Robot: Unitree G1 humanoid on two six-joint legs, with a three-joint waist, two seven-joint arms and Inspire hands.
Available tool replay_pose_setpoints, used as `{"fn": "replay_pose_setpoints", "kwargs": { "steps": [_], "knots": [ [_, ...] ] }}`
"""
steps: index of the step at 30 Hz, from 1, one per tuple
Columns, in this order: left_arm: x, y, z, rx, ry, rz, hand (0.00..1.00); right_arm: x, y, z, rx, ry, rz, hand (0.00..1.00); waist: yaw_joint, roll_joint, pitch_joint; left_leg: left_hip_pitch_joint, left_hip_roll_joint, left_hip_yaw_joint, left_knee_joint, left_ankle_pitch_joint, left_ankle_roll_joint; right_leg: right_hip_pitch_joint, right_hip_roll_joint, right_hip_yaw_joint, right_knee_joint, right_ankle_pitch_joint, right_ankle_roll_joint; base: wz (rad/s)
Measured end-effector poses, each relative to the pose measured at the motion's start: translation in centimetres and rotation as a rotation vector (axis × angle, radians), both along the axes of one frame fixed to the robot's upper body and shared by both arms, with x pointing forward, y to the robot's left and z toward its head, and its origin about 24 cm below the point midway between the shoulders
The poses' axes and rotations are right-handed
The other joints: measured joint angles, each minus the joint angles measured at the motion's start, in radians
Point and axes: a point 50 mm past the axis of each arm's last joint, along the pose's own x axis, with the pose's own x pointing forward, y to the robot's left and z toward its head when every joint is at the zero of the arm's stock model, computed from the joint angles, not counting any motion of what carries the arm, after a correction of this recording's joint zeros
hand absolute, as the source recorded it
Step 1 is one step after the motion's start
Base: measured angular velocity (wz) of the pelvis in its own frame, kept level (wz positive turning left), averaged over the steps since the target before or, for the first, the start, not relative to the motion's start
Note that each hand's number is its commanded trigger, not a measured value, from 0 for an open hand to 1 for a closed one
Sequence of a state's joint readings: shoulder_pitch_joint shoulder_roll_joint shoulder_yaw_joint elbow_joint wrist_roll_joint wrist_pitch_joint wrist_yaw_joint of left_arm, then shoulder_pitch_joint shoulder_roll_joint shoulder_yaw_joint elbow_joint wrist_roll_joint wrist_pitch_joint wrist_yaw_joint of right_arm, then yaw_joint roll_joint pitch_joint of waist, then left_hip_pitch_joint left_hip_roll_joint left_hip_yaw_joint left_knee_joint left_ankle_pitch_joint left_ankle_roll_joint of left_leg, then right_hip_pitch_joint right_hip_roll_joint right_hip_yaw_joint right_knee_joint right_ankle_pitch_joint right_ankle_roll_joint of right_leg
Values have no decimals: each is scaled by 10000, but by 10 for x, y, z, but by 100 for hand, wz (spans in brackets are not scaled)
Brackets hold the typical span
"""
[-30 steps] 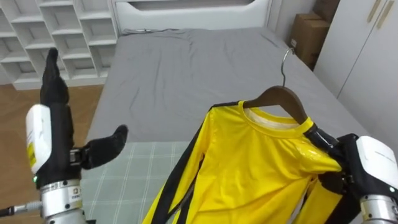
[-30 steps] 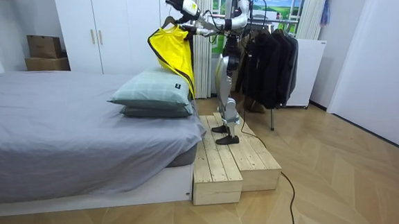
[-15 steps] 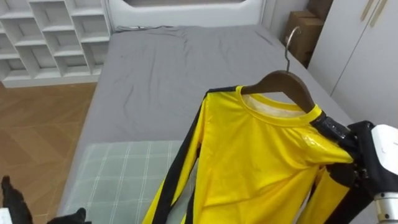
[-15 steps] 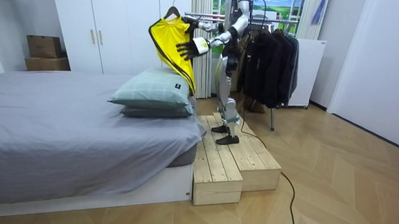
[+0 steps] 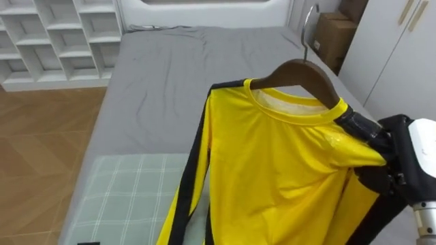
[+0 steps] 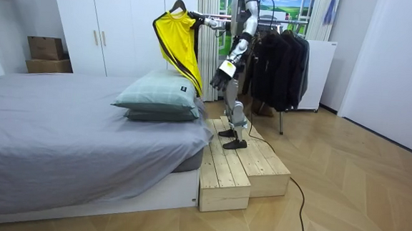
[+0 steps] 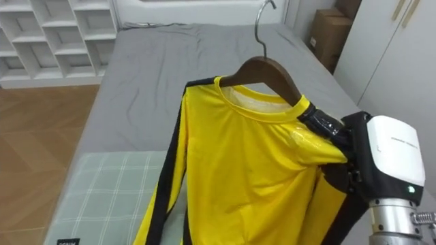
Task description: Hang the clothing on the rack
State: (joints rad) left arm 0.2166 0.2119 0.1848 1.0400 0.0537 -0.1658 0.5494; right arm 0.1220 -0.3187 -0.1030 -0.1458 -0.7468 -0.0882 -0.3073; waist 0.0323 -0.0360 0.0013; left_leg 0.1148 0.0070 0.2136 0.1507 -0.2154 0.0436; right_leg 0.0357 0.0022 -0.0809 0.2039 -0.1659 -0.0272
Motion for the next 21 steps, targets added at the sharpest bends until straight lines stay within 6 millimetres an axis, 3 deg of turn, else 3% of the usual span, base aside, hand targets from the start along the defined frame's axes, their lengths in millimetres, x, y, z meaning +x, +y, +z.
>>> {"fn": "replay_pose_setpoints", "kwargs": {
  "steps": [5, 7, 21],
  "knots": [
    [-37, -3, -12, -930, 1422, 627, 0, -2, 6, 11, -22, -415, 283, 100, -13, -76, -59, 28, 6, 4, 3, -3, 2, 68, 0, -11, 0, 0, 0, 0],
    [-50, -5, -15, -1303, 1933, 1018, 0, -4, 6, 10, -32, -206, 358, 100, -13, -137, -32, 17, 2, 6, 13, -3, 3, 89, -1, -12, 8, 1, 0, 0],
    [-69, -16, -24, -3337, 2741, 1584, 0, -4, 13, 20, 198, 148, 879, 100, -30, -214, -27, -177, 17, 14, 1, -24, 32, -31, 4, -77, -28, 3, 2, 0]
  ]
}}
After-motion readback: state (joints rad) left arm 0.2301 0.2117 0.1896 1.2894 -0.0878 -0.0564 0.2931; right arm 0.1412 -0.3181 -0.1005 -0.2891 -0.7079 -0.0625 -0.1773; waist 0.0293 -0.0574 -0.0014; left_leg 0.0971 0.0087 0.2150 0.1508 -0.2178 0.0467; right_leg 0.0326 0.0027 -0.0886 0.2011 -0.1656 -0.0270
